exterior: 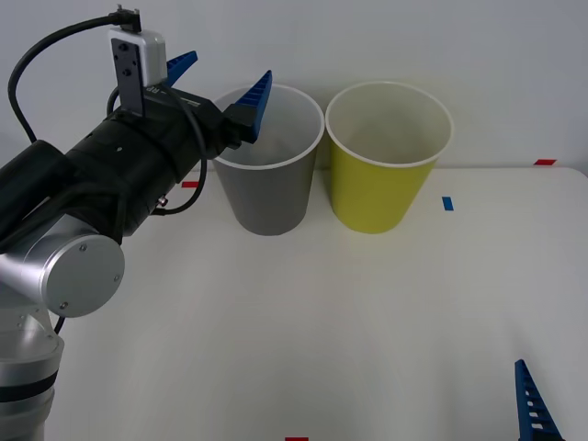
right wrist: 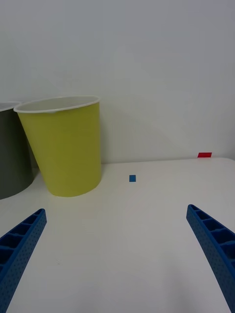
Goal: Put cans in the gray bin and PET bottles in the light green bin.
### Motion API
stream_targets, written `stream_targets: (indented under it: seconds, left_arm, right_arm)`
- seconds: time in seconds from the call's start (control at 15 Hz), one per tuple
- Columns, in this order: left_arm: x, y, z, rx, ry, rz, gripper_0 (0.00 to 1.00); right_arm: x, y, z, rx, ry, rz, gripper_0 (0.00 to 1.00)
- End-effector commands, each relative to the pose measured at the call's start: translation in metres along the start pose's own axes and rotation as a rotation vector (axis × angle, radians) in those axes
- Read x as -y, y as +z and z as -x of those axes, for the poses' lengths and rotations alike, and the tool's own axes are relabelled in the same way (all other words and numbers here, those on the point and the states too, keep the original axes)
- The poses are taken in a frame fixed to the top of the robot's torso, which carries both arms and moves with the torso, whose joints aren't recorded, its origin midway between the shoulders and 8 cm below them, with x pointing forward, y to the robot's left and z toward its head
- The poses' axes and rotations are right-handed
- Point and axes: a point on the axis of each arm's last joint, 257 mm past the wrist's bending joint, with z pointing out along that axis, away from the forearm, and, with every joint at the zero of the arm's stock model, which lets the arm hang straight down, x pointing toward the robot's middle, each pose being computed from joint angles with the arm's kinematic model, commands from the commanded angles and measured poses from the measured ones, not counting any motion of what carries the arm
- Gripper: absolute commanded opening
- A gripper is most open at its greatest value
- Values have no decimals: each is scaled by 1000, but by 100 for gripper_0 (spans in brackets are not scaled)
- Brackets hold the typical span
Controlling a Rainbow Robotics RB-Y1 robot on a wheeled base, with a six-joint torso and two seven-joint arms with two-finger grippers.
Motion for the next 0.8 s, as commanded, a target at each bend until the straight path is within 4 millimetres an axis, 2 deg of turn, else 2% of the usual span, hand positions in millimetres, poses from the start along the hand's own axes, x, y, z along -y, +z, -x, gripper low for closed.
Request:
stream_targets:
  seconds: [0.07, 0.4, 0.53, 0.6, 0.8]
  left_arm:
    - [-3, -44, -7, -11, -2, 44, 100]
    - [-8, -102, -13, -107, -34, 54, 100]
    - [-7, -129, -23, -148, -2, 76, 100]
    - [-12, -141, -41, -195, 8, 95, 100]
    - [-21, -166, -63, -228, -33, 147, 100]
  right_arm:
    - [0, 0, 0, 0, 0, 0, 100]
    - [0, 0, 0, 0, 0, 0, 100]
    - [0, 0, 0, 0, 0, 0, 100]
    - [0, 0, 0, 0, 0, 0, 100]
    - [0, 0, 0, 0, 0, 0, 100]
